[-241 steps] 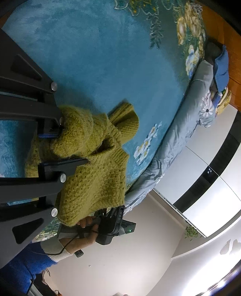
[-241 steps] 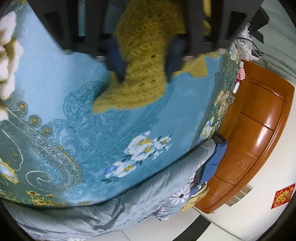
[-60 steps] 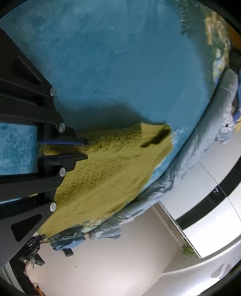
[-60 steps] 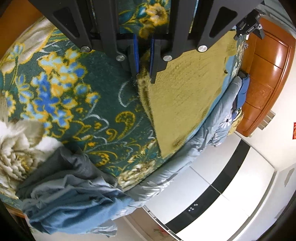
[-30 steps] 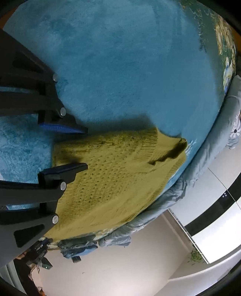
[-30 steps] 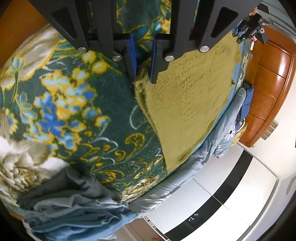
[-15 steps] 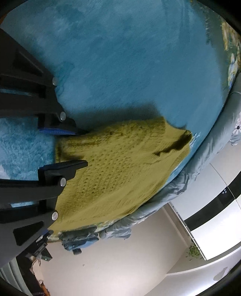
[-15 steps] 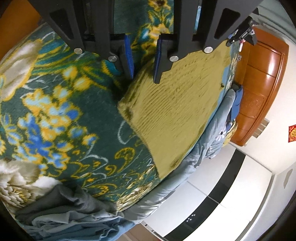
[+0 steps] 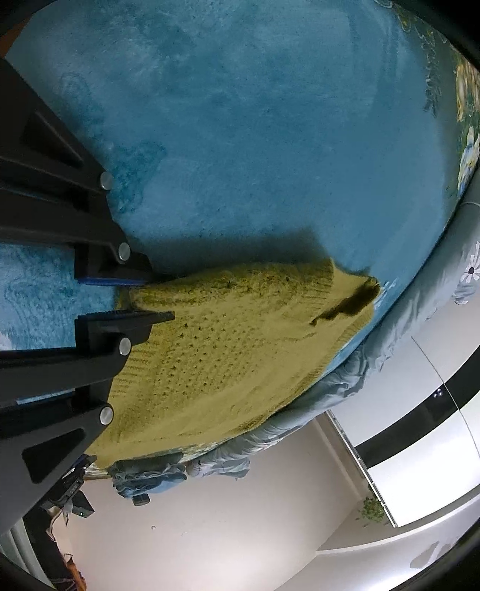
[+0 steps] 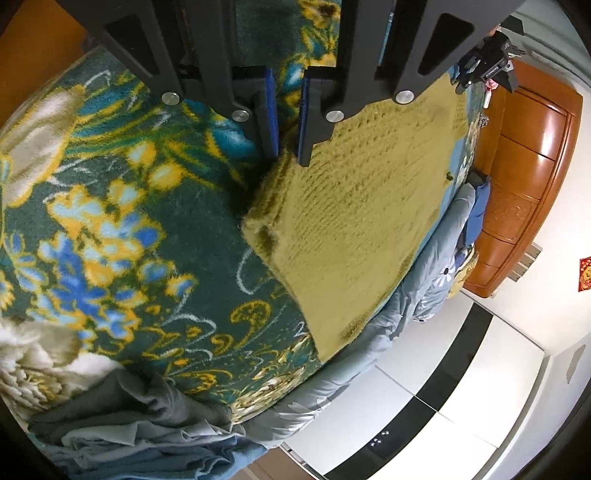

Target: Fold clothes

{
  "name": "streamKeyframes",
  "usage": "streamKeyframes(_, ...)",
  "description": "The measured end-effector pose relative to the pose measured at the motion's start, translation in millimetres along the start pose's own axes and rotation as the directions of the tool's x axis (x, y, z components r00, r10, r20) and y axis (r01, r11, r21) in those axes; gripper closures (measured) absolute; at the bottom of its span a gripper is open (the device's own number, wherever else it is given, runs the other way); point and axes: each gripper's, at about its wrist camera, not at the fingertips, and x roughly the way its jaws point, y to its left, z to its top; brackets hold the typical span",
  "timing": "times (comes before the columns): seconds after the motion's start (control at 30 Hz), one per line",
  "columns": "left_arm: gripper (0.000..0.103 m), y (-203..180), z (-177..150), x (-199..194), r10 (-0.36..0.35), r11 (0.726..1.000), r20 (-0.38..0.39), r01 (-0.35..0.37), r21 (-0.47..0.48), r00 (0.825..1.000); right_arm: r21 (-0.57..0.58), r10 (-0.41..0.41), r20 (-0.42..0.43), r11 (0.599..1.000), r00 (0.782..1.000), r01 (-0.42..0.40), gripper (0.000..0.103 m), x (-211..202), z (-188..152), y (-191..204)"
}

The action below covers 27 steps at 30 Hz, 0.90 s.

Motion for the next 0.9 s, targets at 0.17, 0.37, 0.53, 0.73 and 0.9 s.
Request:
streamKeyframes(0.17, 0.087, -5, -1, 0, -0.018, 1.000, -0.030, 0.018, -0.002, 0.999, -0.055, -0.037, -0.013, 0.998, 0.999, 0.037, 0.088, 0, 1, 11)
streamKeyframes(0.37, 0.066, -49, -30, 6, -0.097, 0.989, -0.135, 0.110, 0.098, 0.986, -0.085, -0.061, -0.009, 0.995, 0.998, 0.060, 0.085, -1, -3, 17)
streamKeyframes(0.53, 0.066, -106, -61, 32, -0.160, 0.921, -0.267, 0.241, 0.305, 0.950, -0.079, -0.053, -0.013, 0.996, 0.999, 0.052, 0.085, -1, -3, 19)
streamKeyframes(0.73, 0.066, -122, -74, 58, -0.153, 0.888, -0.339, 0.280, 0.365, 0.928, -0.075, -0.044, -0.016, 0.996, 0.999, 0.043, 0.085, -1, -4, 20)
streamKeyframes(0.9, 0.066, -137, -80, 63, -0.144, 0.853, -0.365, 0.302, 0.425, 0.920, -0.065, -0.036, -0.020, 0.997, 0.999, 0.035, 0.085, 0, -4, 18)
